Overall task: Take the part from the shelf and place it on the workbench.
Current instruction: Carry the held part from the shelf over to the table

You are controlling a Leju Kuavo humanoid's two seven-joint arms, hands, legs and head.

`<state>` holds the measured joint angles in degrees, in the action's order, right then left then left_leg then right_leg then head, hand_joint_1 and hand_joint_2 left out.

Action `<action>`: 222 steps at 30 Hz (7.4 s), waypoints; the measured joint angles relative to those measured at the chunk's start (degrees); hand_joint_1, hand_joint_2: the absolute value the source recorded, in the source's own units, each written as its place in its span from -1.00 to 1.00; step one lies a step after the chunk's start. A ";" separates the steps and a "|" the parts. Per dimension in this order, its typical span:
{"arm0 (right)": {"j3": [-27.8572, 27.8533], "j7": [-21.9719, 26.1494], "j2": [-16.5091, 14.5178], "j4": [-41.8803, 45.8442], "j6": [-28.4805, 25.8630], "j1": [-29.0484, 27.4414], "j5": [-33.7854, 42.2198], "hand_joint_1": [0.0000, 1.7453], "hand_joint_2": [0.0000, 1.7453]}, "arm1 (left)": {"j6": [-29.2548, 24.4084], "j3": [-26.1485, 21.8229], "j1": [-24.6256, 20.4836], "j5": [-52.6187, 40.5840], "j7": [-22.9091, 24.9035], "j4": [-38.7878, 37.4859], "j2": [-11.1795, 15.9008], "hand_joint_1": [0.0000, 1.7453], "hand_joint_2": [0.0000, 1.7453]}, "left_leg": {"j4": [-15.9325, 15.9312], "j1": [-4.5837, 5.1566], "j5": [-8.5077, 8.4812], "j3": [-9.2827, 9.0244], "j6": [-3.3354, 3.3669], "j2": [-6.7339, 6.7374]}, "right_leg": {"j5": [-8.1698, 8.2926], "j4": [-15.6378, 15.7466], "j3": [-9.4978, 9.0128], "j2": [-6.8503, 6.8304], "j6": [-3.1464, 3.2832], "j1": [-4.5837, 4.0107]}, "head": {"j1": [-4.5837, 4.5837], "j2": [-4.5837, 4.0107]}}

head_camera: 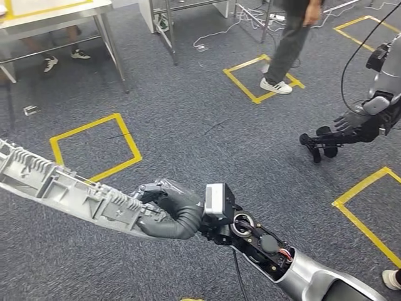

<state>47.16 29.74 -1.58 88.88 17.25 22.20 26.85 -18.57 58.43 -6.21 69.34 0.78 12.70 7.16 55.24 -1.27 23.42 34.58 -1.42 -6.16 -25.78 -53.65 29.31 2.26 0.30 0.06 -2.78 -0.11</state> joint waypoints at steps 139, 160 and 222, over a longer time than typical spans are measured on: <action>-0.72 -3.93 0.19 -2.80 -3.01 -1.54 0.15 1.00 1.00 | 1.92 0.15 0.13 -0.92 1.56 0.00 -0.37 -1.00 1.00 | -0.15 0.66 0.02 -0.71 2.48 5.65 | -6.76 -12.17 3.36 -2.39 -2.66 0.53 | 1.45 0.00; -0.55 -4.10 0.04 -2.81 -3.10 -1.07 0.08 1.00 1.00 | 1.91 0.16 0.22 -1.44 1.81 0.00 -0.31 -1.00 1.00 | 7.65 -0.55 1.85 4.10 -1.37 5.81 | -0.29 0.68 -1.28 -2.16 0.35 0.03 | 1.99 0.00; -0.76 -3.40 0.33 -2.68 -4.69 -3.14 0.02 1.00 1.00 | 1.83 0.21 0.19 -1.10 2.22 0.00 -0.41 -1.00 1.00 | 3.37 0.41 0.72 1.32 -0.17 5.87 | -0.86 -0.44 -0.76 -1.70 0.73 -0.52 | 2.24 0.00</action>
<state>46.40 26.34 -1.26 86.20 12.56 19.06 26.86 -16.74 58.64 -6.02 68.24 3.01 12.70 6.75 58.61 -0.86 24.14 35.90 -1.59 -0.29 -26.64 -54.08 28.55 0.56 1.02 -0.47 -0.54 -0.11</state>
